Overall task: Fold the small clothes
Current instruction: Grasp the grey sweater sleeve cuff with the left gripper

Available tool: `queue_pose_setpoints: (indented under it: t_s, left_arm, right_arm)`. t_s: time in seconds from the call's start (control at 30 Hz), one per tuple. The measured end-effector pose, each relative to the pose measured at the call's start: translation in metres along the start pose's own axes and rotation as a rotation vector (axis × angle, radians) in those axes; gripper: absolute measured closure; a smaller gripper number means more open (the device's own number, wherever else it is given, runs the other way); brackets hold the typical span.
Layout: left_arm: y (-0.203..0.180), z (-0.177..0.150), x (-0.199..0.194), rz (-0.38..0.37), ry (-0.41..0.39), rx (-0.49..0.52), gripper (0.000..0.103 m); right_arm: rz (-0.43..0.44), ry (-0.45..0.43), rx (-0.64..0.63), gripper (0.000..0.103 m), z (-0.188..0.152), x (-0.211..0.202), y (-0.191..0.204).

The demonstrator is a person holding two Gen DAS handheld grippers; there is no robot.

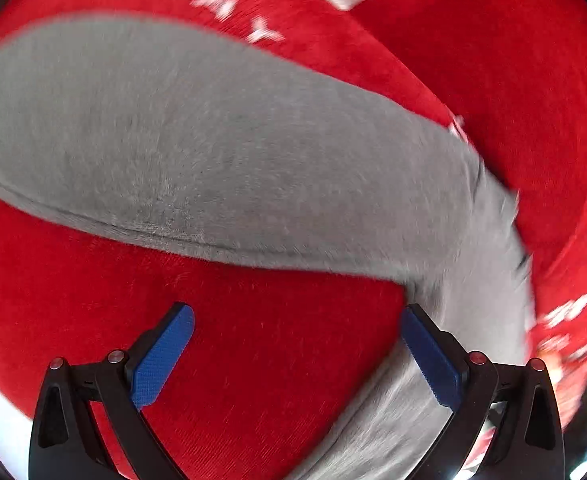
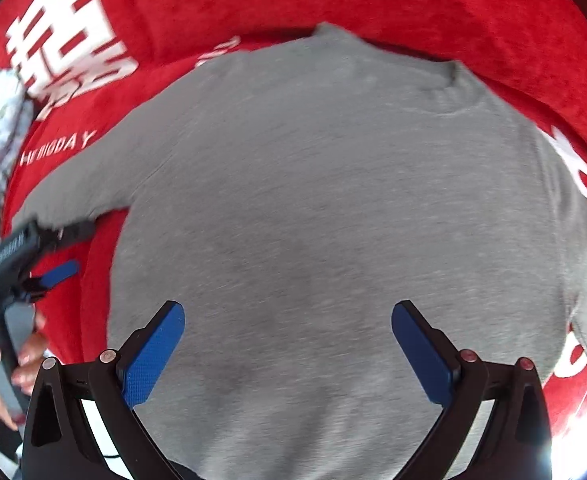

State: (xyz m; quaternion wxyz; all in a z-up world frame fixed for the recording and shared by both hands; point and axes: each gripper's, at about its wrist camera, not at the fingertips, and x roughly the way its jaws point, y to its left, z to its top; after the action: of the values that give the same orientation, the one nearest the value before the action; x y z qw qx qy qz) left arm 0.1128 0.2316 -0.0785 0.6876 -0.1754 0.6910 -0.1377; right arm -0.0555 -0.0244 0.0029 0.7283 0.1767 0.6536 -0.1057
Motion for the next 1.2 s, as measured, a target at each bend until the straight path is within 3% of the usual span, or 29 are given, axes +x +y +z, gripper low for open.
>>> queue_pose_setpoints:
  t_s: [0.07, 0.27, 0.37, 0.5, 0.63, 0.67, 0.7, 0.73, 0.77, 0.8, 0.93, 1.0, 1.2]
  left_arm:
    - [0.004, 0.003, 0.007, -0.037, -0.002, -0.063, 0.000]
    - [0.007, 0.030, -0.009, -0.071, -0.145, -0.113, 0.000]
    - [0.014, 0.043, -0.033, 0.018, -0.257, -0.079, 0.000]
    - [0.050, 0.052, -0.068, 0.110, -0.364, -0.114, 0.000]
    - [0.094, 0.063, -0.084, 0.188, -0.388, -0.197, 0.001]
    - [0.102, 0.065, -0.086, 0.206, -0.386, -0.215, 0.006]
    - [0.107, 0.067, -0.088, 0.230, -0.384, -0.220, 0.024]
    - [0.109, 0.066, -0.088, 0.263, -0.386, -0.213, 0.050]
    - [0.113, 0.057, -0.095, 0.285, -0.391, -0.195, 0.068]
    - [0.113, 0.058, -0.097, 0.281, -0.384, -0.174, 0.097]
    - [0.079, 0.057, -0.108, 0.259, -0.399, -0.047, 0.097]
    - [0.050, 0.050, -0.118, 0.204, -0.416, 0.033, 0.097]
    - [-0.093, 0.026, -0.119, 0.014, -0.405, 0.364, 0.097]
  right_arm:
    - [0.005, 0.007, -0.016, 0.000, 0.000, 0.002, 0.010]
    - [0.007, 0.004, -0.042, 0.000, 0.007, 0.000, 0.025]
    - [0.006, 0.006, -0.050, 0.000, 0.009, -0.001, 0.029]
    - [0.013, 0.004, -0.054, 0.000, 0.011, -0.002, 0.034]
    - [0.025, -0.001, -0.057, 0.000, 0.011, -0.002, 0.040]
    - [0.027, -0.001, -0.058, 0.000, 0.011, -0.001, 0.042]
    - [0.030, -0.004, -0.059, 0.000, 0.009, -0.001, 0.043]
    - [0.034, -0.005, -0.061, 0.000, 0.008, -0.001, 0.044]
    - [0.041, -0.004, -0.061, 0.000, 0.007, -0.003, 0.043]
    - [0.046, -0.005, -0.059, 0.000, 0.005, -0.004, 0.043]
    - [0.073, -0.020, -0.034, 0.000, -0.001, -0.012, 0.034]
    - [0.082, -0.035, -0.011, 0.000, -0.005, -0.018, 0.024]
    - [0.083, -0.103, 0.090, 0.000, -0.014, -0.043, -0.023]
